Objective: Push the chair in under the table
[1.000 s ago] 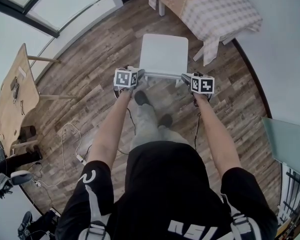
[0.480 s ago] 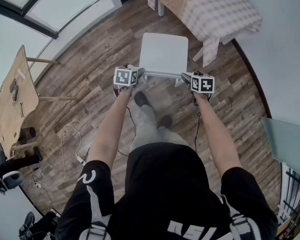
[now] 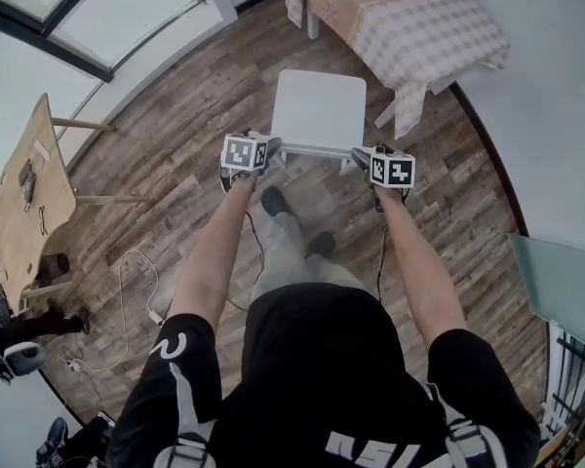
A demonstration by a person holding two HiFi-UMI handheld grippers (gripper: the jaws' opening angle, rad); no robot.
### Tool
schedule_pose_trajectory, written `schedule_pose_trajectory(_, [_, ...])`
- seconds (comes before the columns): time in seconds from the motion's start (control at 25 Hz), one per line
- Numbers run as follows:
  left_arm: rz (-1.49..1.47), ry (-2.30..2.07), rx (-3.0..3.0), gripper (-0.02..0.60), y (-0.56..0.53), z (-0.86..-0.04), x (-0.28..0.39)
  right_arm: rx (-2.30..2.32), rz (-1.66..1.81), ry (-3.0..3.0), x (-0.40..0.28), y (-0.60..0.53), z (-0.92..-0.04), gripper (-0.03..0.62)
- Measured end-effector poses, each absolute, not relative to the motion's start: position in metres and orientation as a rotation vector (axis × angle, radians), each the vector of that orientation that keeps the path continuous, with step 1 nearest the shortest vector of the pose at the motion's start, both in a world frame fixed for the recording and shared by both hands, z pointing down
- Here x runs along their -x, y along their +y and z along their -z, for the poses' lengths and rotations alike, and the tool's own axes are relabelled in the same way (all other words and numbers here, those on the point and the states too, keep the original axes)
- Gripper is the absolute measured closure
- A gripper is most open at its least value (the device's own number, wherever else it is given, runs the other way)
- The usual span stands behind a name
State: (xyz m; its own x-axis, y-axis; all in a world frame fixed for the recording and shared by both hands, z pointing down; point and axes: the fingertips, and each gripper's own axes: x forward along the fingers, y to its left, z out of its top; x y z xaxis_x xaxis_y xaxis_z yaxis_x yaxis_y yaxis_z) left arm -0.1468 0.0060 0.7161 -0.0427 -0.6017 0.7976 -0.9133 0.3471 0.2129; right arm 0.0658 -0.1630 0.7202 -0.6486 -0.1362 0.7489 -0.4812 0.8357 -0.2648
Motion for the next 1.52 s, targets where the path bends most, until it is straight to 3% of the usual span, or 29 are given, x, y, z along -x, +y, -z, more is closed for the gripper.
schedule_pose_trajectory(1.52, [-0.507,-1.668,-1.398,0.224,-0.051,-0.718,0.205,-0.476,-0.637,-2.243,-0.017,-0.204,-0.726,0.198])
